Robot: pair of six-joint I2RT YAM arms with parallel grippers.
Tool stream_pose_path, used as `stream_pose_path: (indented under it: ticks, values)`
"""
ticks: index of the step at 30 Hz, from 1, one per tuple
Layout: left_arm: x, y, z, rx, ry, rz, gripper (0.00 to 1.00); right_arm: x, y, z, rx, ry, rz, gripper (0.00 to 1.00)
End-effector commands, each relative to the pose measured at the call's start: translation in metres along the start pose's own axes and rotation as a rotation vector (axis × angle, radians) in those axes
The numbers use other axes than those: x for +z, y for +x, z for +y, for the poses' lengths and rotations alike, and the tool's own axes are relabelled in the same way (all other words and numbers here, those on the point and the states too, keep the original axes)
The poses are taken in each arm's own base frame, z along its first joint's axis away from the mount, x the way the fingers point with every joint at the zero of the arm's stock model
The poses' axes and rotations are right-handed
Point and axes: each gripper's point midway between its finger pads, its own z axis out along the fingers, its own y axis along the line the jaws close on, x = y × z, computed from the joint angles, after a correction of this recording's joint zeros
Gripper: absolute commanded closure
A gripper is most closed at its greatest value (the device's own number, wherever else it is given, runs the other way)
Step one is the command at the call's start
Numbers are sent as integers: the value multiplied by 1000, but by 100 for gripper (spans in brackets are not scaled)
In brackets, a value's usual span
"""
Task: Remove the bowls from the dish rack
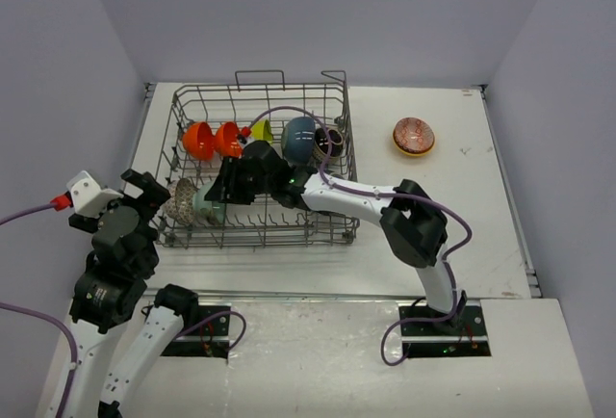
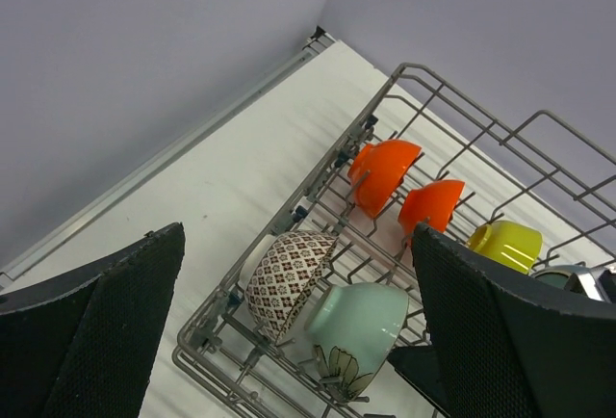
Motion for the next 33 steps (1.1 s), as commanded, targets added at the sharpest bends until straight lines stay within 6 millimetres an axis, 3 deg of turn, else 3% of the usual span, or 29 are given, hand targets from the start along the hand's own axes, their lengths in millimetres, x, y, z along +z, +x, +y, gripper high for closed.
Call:
stream_pose_path:
  ticks: [1, 8, 14, 25, 31, 33]
  values:
    - [2, -3, -6, -8, 13, -19, 0, 10, -11, 18, 40, -50, -44, 52]
    - [1, -3, -7, -7, 30, -21, 0, 29, -9, 17, 45, -58, -13, 54]
    - [0, -4, -7, -6, 37, -24, 0, 40, 1, 21, 67, -120, 40, 66]
    - [0, -4, -10, 4, 54, -25, 0, 35, 5, 21, 135, -195, 49, 86]
    - [2, -1, -13, 21, 57, -16, 0, 28, 2, 34, 149, -253, 39, 100]
    - [2, -1, -13, 24, 58, -14, 0, 25, 0, 40, 162, -279, 39, 100]
